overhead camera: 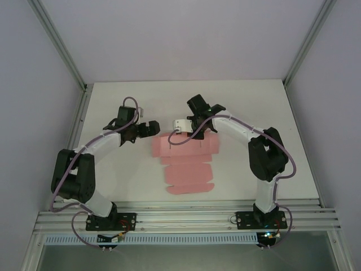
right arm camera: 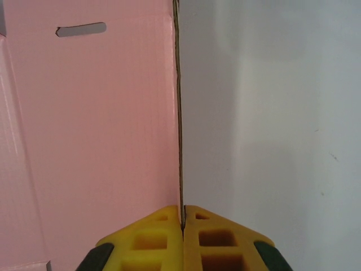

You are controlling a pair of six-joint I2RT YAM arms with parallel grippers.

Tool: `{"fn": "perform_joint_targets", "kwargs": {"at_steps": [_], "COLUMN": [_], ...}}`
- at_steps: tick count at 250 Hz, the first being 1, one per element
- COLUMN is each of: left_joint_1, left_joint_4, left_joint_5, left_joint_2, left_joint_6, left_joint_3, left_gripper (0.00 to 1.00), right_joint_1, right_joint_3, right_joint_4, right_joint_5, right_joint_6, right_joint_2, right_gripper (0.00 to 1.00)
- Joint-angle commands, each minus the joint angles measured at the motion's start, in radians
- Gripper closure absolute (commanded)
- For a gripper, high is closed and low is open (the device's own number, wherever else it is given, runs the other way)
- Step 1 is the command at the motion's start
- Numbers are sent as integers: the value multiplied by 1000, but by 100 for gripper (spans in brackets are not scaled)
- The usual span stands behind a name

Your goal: Assemble paper box

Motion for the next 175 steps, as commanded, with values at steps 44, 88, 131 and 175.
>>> {"fn": "perform_joint_targets", "kwargs": {"at_steps": [44,88,131,175], "left_joint_1": [-26,-54,-79,-109], "left_joint_4": [47,-18,-24,25], "left_joint_5": [213,171,159,171], "left_joint_2": [20,16,1,-8], "left_joint_6": [134,208,230,225], "left_joint_3": [-13,-6,-20,-40], "left_gripper": [1,1,1,0], "right_joint_1": [-3,-1,-5,-5], "right_joint_3": [-1,2,9,25], "right_joint_4": [19,0,-16,-43], "right_joint_5": [-55,-72,-77,-93], "right_joint_6": [28,43,62,82], "right_joint_2": [-46,-58,-61,-49], "right_gripper": [100,100,100,100]}}
